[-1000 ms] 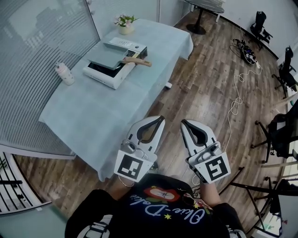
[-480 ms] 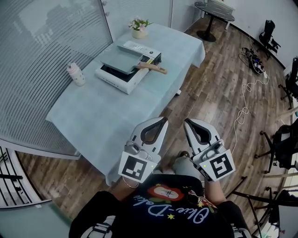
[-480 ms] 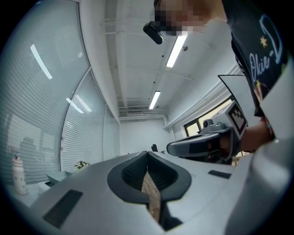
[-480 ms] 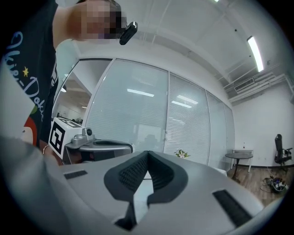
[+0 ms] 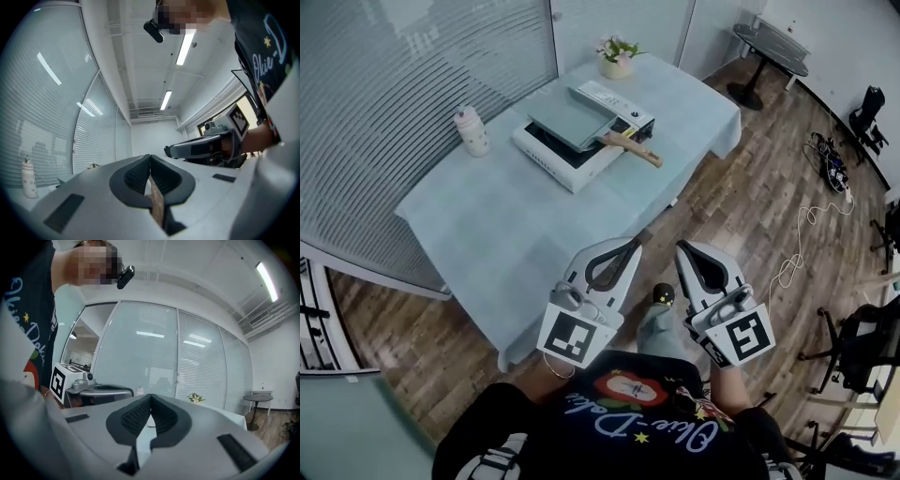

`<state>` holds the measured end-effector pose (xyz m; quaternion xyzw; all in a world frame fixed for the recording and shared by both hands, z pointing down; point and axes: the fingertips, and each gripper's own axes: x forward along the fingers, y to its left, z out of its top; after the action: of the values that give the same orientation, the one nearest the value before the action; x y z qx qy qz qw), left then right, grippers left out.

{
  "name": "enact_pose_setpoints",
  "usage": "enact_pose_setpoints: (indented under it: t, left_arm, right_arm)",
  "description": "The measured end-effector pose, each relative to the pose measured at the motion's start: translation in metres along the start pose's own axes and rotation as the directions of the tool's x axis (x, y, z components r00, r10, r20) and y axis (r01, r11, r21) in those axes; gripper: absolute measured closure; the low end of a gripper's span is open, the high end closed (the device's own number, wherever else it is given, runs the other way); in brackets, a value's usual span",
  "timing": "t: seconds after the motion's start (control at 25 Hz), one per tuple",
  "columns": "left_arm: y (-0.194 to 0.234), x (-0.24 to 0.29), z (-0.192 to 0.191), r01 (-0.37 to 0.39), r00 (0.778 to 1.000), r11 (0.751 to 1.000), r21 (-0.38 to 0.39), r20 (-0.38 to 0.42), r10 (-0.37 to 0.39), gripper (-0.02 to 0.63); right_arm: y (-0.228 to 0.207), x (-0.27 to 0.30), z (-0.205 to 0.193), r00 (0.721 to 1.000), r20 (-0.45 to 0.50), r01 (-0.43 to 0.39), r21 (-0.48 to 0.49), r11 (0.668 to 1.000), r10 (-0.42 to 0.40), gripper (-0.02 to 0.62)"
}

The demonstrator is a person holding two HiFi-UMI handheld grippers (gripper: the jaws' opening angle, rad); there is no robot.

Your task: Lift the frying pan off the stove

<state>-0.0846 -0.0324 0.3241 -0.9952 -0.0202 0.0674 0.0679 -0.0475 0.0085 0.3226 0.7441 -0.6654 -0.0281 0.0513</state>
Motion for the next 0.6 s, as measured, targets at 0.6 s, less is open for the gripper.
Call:
enact_pose_setpoints:
  t: [0.6]
  left_arm:
    - [0.057, 0.060, -0.022, -0.310, 0.947, 0.951, -0.005, -0.084, 0.309, 0.601]
  right_arm:
    - [-0.067, 0.076, -0.011, 0.947, 0.080, -0.315, 0.053, 0.948, 0.310, 0.595]
